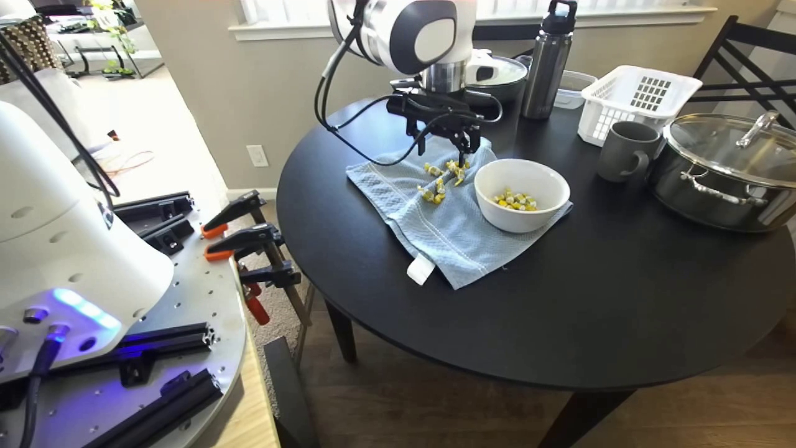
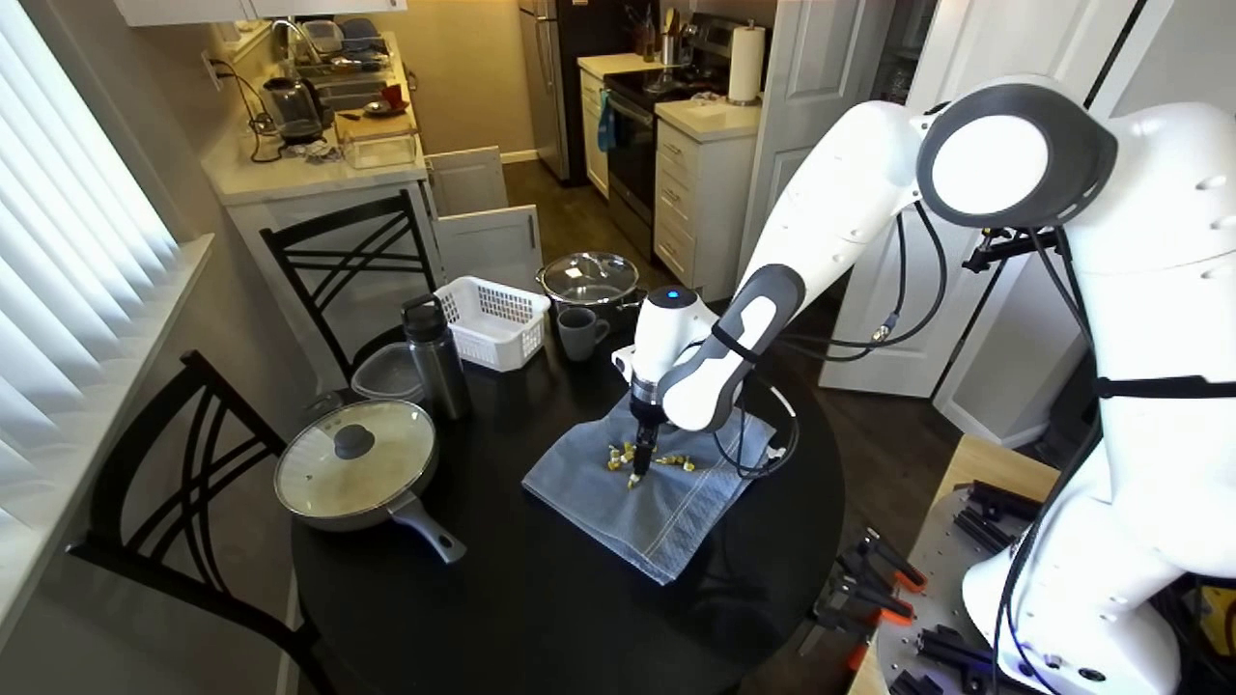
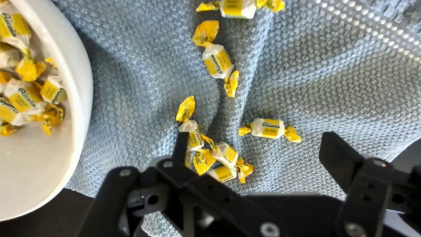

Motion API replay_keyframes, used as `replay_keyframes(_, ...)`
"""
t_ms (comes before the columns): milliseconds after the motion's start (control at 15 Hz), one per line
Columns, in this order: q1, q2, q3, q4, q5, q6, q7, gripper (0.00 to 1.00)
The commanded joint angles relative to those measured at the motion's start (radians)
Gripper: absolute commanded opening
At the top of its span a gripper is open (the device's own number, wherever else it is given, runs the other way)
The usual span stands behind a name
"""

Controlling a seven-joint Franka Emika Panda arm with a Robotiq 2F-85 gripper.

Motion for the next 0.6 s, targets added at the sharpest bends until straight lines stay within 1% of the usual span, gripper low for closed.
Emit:
replay_keyframes(0,-0.061,0.054,0.055,0.048,0.039,-0.025,-0.076,1.00)
replay_keyframes(267,-0.117,0.093,0.125,0.071,0.040,-0.028,-0.138,1.00)
replay_keyframes(400,-0.130,0.104,0.148,0.076,0.036,-0.035,-0.159,1.00)
replay_keyframes(533,-0.132,0.112,0.157,0.082,0.034,-0.054,-0.169,1.00)
